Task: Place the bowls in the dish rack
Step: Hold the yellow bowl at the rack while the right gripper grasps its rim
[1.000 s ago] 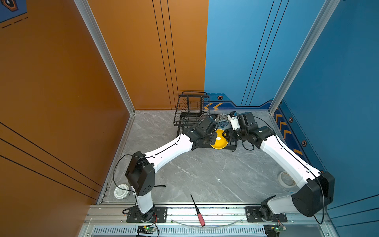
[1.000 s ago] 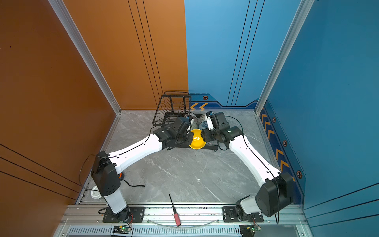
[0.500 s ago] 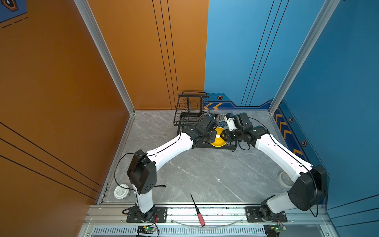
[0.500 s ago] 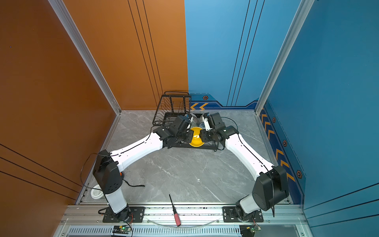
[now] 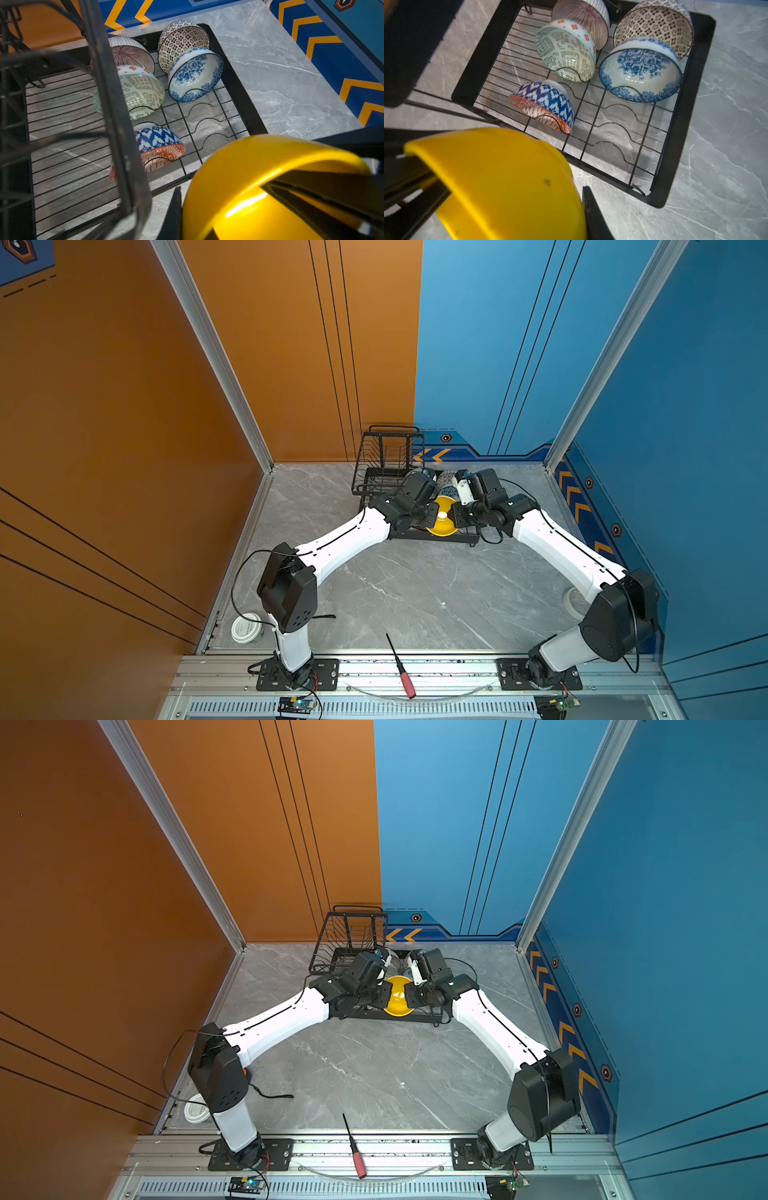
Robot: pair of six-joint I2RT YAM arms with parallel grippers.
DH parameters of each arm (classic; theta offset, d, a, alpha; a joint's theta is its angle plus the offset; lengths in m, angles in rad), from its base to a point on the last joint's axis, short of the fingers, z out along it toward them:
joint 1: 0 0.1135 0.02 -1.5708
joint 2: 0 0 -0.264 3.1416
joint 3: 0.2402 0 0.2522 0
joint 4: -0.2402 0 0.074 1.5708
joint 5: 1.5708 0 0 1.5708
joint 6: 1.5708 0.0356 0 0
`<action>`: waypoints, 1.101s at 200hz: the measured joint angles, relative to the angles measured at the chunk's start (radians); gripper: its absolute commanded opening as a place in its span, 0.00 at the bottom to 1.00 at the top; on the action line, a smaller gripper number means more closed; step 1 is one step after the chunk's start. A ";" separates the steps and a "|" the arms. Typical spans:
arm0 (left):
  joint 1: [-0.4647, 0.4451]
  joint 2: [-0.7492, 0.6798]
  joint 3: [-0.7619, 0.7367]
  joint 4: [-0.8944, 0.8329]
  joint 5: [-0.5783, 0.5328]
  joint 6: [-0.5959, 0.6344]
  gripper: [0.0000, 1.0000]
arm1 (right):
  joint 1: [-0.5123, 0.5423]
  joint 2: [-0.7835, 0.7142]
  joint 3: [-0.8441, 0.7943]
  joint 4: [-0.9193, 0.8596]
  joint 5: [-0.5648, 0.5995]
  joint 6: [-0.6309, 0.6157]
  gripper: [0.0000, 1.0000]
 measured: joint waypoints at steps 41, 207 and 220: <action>0.000 0.001 0.000 0.001 -0.001 0.004 0.00 | 0.001 0.003 0.003 -0.001 0.011 0.004 0.00; 0.002 -0.102 -0.007 -0.101 0.083 0.158 0.98 | -0.019 0.003 0.000 -0.002 0.061 -0.113 0.00; 0.002 -0.122 -0.010 -0.113 0.076 0.163 0.98 | -0.026 0.003 -0.006 0.001 0.083 -0.138 0.00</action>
